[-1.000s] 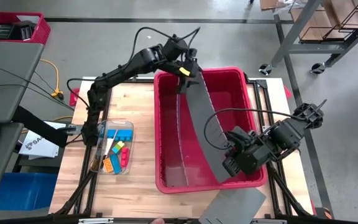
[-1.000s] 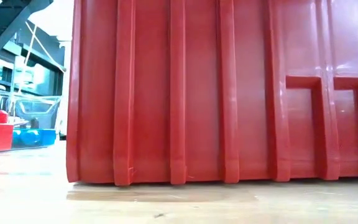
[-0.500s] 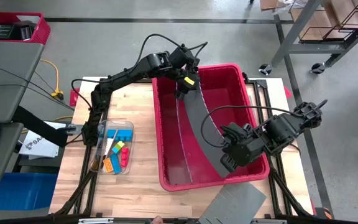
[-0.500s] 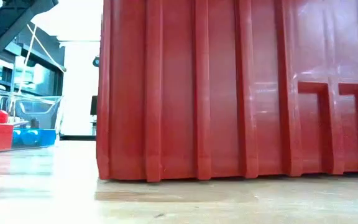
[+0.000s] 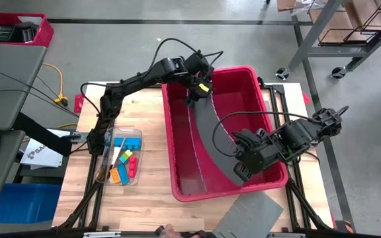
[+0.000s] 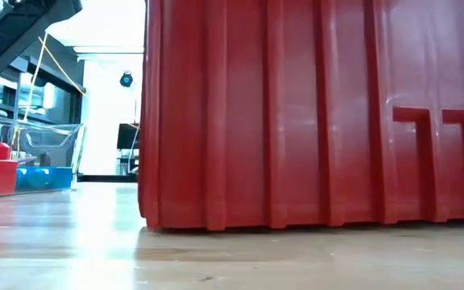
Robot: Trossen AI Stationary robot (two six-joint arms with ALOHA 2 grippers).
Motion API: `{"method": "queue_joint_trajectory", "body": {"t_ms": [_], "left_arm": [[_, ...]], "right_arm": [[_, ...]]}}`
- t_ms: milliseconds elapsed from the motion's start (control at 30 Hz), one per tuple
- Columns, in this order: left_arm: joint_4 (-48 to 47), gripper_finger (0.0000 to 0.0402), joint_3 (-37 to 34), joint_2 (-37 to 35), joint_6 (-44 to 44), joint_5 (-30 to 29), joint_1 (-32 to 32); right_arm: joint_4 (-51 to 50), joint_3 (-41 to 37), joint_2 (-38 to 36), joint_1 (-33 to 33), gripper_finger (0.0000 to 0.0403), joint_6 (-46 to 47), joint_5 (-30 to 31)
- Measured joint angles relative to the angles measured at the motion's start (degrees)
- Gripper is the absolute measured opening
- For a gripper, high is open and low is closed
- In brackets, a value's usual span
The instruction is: Sort Items/Unsort Items
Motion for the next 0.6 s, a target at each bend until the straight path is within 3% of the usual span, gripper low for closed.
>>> {"method": "queue_joint_trajectory", "body": {"t_ms": [133, 333, 600], "left_arm": [[-1.07, 0.0154, -0.02, 0.13, 3.28, -0.51, -0.37], [-1.32, 0.0018, -0.07, 0.11, 4.73, -0.29, -0.69], [-3.14, 0.0002, 0.97, -0.55, -0.17, -2.26, -0.69]], "right_arm": [[-0.01, 0.0, 0.02, -0.01, 0.0, -1.18, -0.07], [-0.02, -0.02, 0.02, -0.01, 0.0, -2.59, -0.13], [-0.19, 0.55, -0.15, -0.32, 0.0, -5.97, 3.74]]}}
